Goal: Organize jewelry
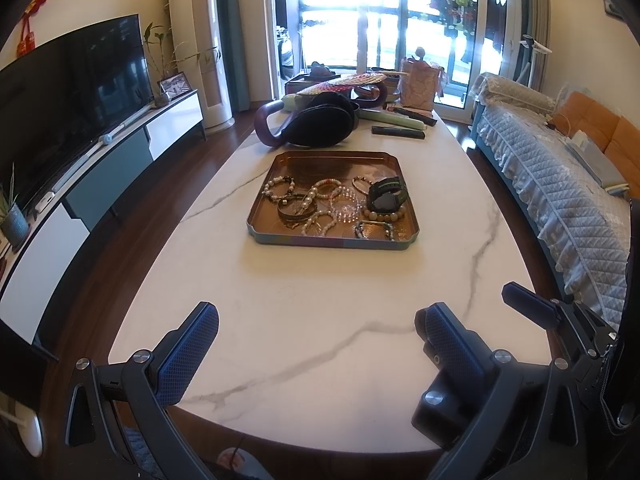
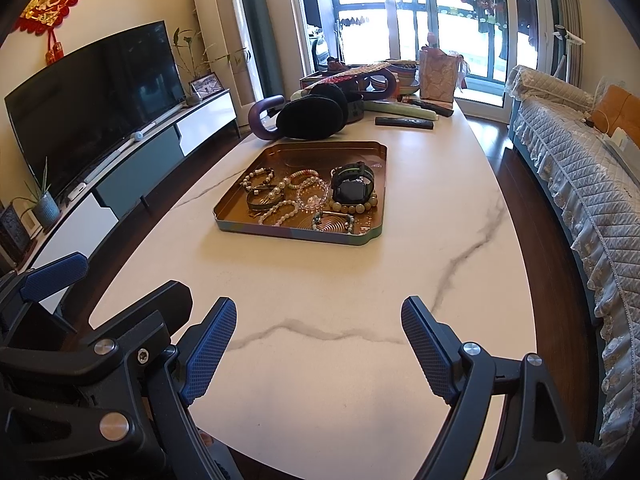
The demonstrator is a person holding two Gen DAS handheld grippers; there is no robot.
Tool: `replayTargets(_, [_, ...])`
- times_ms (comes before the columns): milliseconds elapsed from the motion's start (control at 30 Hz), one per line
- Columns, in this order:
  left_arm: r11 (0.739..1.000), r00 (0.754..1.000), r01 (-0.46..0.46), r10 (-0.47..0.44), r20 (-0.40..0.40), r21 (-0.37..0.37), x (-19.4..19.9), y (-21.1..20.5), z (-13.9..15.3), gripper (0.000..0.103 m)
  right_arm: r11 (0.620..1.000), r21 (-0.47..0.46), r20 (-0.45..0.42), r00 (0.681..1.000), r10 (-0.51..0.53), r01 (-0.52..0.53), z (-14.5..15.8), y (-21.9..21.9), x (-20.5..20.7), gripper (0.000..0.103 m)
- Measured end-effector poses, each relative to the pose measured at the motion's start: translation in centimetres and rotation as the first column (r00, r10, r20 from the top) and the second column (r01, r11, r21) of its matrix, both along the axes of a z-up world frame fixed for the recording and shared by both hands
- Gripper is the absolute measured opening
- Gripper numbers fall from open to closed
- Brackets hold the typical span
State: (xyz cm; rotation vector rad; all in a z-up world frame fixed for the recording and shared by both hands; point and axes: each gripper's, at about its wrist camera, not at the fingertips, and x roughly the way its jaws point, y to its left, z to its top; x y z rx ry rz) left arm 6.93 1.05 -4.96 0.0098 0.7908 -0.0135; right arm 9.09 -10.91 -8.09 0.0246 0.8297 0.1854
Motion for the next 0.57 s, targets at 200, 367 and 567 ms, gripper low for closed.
replayTargets(200, [1.0,1.0,-0.003,0.003,-0.011,0.004,-0.03,-0.12,-0.17,0.103,1.0,0.001,-0.003,1.0,0.0,0.0,-0.02,-0.03,0.03,0.082])
replayTargets(367, [1.0,1.0,-0.005,0.005,-0.017,0.005,-0.22,-0.21,-0.25,0.103,1.0,0.002,-0.007,1.0,0.005,-0.005,-0.14,0.07,-0.13,0.082])
replayTargets(567, [1.0,1.0,-0.009,0.009,-0.019,0.009,-0.23,-0.19,-0.29,0.103,1.0,0.003,-0.014,1.0,0.004,-0.004,-0.23,0.12,-0.23,0.082])
